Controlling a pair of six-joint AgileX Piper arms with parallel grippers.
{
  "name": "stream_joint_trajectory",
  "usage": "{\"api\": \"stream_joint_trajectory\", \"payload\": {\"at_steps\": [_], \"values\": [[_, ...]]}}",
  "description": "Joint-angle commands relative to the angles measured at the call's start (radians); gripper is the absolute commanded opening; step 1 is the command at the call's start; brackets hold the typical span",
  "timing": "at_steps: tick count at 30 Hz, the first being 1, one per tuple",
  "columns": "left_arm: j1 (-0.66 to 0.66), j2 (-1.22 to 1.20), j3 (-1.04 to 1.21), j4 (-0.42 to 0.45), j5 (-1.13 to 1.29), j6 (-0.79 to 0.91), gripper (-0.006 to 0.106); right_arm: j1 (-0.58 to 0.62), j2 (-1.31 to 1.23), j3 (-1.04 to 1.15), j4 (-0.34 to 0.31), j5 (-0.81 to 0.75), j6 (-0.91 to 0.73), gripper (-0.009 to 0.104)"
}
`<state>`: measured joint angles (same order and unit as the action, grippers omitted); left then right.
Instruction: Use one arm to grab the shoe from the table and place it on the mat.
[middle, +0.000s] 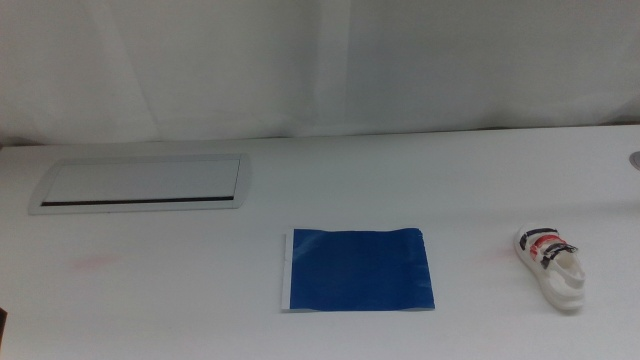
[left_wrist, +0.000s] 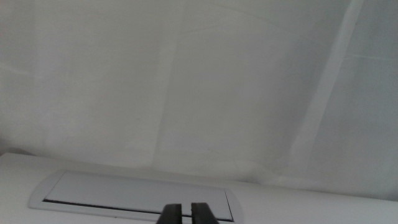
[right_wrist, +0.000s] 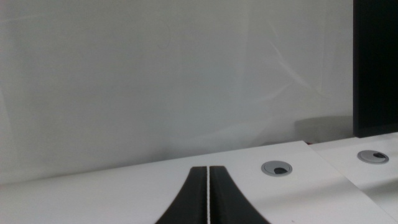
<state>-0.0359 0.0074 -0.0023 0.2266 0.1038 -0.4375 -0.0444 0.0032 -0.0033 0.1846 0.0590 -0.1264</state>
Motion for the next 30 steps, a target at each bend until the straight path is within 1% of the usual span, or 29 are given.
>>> {"api": "stream_joint_trajectory", "payload": {"at_steps": [1,2,3,5,6,9,10,13,15,18,23,26,30], "values": [[0.003,-0.040,0.038,0.001,-0.005,-0.001,-0.003,0.005,-0.035,0.040,-0.007,-0.021,-0.004,0.001],[0.003,-0.040,0.038,0.001,-0.005,-0.001,-0.003,0.005,-0.035,0.040,-0.003,-0.024,-0.002,0.004],[0.003,-0.040,0.038,0.001,-0.005,-0.001,-0.003,0.005,-0.035,0.040,0.011,-0.026,0.004,0.010],[0.003,-0.040,0.038,0.001,-0.005,-0.001,-0.003,0.005,-0.035,0.040,0.023,-0.028,0.017,0.028],[0.003,-0.040,0.038,0.001,-0.005,-0.001,-0.003,0.005,-0.035,0.040,0.023,-0.030,0.019,0.042],[0.003,-0.040,0.038,0.001,-0.005,-0.001,-0.003,0.005,-0.035,0.040,0.023,-0.036,0.019,0.095],[0.003,-0.040,0.038,0.001,-0.005,-0.001,-0.003,0.005,-0.035,0.040,0.023,-0.036,0.019,0.103],[0.003,-0.040,0.038,0.001,-0.005,-0.001,-0.003,0.005,-0.035,0.040,0.029,-0.036,0.021,0.103],[0.003,-0.040,0.038,0.001,-0.005,-0.001,-0.003,0.005,-0.035,0.040,0.046,-0.036,0.022,0.103],[0.003,-0.040,0.038,0.001,-0.005,-0.001,-0.003,0.005,-0.035,0.032,0.046,-0.059,0.022,0.103],[0.003,-0.040,0.038,0.001,-0.005,-0.001,-0.003,0.005,-0.026,-0.056,0.046,-0.030,0.022,0.103],[0.003,-0.040,0.038,0.001,-0.005,-0.001,-0.003,0.005,-0.003,-0.132,0.044,0.041,0.022,0.103],[0.003,-0.040,0.038,0.001,-0.005,-0.001,-0.003,0.005,0.066,-0.281,0.035,0.233,-0.012,0.103]]}}
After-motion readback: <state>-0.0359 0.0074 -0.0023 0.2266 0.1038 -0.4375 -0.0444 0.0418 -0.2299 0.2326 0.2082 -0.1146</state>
